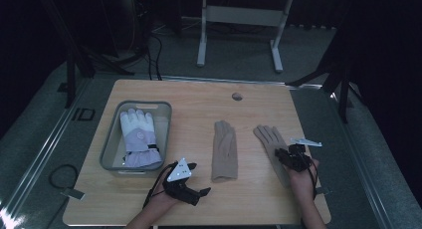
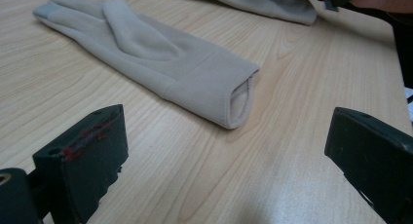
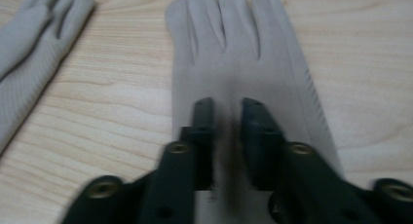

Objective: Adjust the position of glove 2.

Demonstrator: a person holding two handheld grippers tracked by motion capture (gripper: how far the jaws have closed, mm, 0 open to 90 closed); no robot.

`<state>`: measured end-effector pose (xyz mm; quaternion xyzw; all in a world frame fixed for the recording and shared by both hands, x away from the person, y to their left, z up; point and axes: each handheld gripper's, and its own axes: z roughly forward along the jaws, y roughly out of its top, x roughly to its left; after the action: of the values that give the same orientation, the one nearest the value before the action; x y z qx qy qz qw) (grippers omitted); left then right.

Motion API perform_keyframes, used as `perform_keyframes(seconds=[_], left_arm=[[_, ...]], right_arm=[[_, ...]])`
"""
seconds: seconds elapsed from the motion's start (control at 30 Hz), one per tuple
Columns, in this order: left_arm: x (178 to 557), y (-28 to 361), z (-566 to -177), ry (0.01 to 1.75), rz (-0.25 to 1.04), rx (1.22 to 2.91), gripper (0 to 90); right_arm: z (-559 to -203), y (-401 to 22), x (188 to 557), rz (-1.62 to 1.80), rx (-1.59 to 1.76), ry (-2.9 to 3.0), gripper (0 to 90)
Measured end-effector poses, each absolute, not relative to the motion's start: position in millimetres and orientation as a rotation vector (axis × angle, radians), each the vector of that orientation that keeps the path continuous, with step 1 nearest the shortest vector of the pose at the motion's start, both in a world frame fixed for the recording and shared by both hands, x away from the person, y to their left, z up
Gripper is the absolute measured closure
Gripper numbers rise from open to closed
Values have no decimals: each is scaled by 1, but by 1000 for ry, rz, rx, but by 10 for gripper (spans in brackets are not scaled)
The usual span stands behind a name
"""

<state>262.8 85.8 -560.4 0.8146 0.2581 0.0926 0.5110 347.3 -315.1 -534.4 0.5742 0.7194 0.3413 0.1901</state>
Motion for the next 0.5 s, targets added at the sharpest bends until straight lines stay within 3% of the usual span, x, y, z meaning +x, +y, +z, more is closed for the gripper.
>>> perform_keyframes(seconds=[0.17, 0.5], left_arm=[[262, 87, -560, 601, 219, 1951, 21], [262, 87, -560, 604, 220, 1951, 21]], right_arm=[[-528, -330, 353, 1003, 1471, 2135, 600], [-531, -355, 365, 1029, 1301, 2306, 581]])
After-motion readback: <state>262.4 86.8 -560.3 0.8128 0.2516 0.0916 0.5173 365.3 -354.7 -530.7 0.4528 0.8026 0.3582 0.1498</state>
